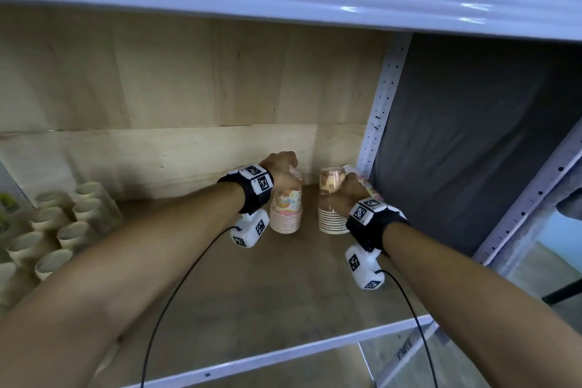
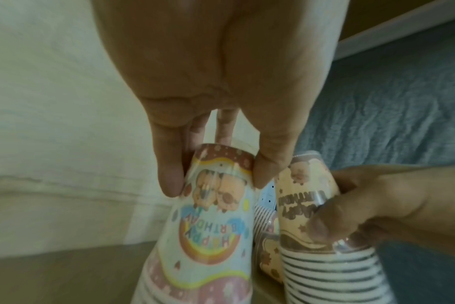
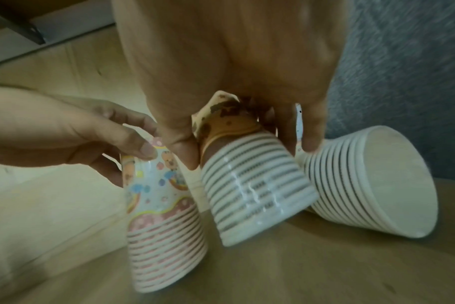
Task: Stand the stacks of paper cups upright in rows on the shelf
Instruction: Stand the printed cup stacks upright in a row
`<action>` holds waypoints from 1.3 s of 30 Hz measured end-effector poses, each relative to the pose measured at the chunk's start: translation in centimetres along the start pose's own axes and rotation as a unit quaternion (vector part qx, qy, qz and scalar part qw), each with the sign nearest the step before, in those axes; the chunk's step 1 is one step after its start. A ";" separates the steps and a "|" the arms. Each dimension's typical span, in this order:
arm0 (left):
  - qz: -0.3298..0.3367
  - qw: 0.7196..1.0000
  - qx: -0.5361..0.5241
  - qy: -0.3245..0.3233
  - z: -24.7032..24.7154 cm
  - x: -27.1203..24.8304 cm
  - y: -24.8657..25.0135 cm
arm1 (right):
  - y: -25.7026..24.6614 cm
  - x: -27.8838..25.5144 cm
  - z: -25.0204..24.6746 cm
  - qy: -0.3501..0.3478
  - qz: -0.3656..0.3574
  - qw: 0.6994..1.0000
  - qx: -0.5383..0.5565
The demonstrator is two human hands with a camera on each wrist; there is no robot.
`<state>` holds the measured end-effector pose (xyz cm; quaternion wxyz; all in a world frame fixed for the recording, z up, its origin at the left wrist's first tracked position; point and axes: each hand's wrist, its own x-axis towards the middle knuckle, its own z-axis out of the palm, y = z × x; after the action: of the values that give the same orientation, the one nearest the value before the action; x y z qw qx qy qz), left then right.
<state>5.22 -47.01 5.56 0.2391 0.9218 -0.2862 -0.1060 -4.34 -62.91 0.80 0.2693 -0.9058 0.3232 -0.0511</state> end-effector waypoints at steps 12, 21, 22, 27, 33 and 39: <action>0.020 0.999 0.033 -0.029 0.7 -2.1 -0.4 | -0.6 -1.9 1.7 -0.045 -0.042 0.998 0.023; 0.015 0.993 0.093 -0.071 -0.2 -2.7 0.5 | 1.4 4.4 4.2 -0.007 -0.116 0.992 -0.053; 0.016 0.991 0.109 -0.079 -0.4 -2.7 0.7 | 0.6 2.9 3.2 -0.003 -0.117 0.991 -0.061; 0.020 0.979 0.167 -0.113 -1.8 -3.5 1.1 | -3.4 -4.8 -1.7 -0.038 -0.150 0.985 -0.075; -0.020 0.967 0.201 -0.156 -4.5 -5.5 -0.2 | -6.9 -6.7 -2.2 -0.100 -0.180 0.976 -0.071; -0.067 0.950 0.254 -0.167 -7.7 -8.3 -3.5 | -11.0 -7.5 1.2 -0.136 -0.222 0.965 -0.029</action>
<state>2.67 -36.80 10.91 -0.0618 0.9382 -0.2773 -0.1978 -3.79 -50.60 6.10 0.2667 -0.9605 0.0756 0.0234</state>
